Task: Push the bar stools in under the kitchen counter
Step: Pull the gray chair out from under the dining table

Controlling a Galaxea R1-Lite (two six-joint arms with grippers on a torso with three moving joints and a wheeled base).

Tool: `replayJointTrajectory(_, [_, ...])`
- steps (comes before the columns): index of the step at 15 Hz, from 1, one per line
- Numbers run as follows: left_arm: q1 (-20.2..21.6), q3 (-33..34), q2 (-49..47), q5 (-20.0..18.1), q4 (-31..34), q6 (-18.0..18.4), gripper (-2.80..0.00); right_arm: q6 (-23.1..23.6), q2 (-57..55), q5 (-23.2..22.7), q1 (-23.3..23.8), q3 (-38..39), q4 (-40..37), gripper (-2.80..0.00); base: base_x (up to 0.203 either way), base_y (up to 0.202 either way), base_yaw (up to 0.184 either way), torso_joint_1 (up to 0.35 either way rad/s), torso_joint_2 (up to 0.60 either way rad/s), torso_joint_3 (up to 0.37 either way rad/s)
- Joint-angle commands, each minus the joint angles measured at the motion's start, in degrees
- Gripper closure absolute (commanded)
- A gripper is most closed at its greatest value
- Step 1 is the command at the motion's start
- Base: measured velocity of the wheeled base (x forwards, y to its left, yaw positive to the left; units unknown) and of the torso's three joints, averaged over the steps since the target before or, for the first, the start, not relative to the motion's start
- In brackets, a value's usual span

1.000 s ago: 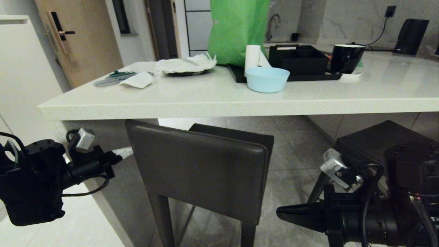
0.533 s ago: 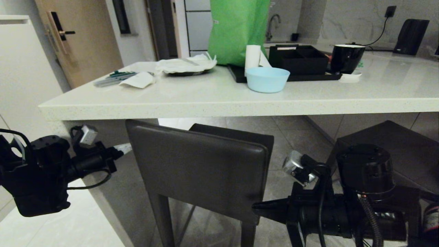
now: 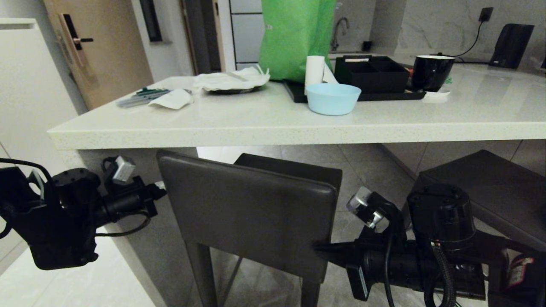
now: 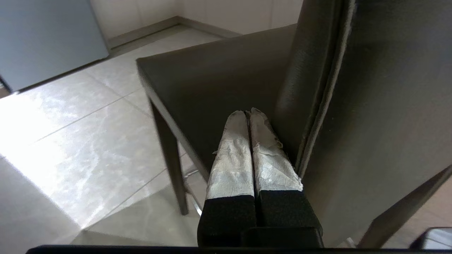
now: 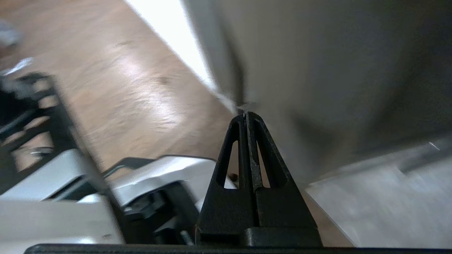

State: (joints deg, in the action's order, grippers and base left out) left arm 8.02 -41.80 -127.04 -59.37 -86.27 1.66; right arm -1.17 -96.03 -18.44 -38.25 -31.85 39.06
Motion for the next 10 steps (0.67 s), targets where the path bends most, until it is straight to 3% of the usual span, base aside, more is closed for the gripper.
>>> replayJointTrajectory(1, [-1.74,4.74,1.62,-1.02,-1.27,0.48,0.00,0.09,-0.51,0.21,3.46,0.64,0.23,0.00,0.000,0.000,0.000,0.000,0.00,0.000])
replayJointTrajectory(6, [-1.69,9.63,4.09,-1.43,-1.39,2.48,0.00,1.77,-3.41,0.39,10.12,-0.52,0.76,0.00,0.000,0.000,0.000,0.000,0.00,0.000])
replayJointTrajectory(10, [-1.69,11.61,6.59,-2.87,-1.39,2.48,0.00,1.97,-6.28,3.11,10.30,-3.28,3.24,0.00,0.000,0.000,0.000,0.000,0.00,0.000])
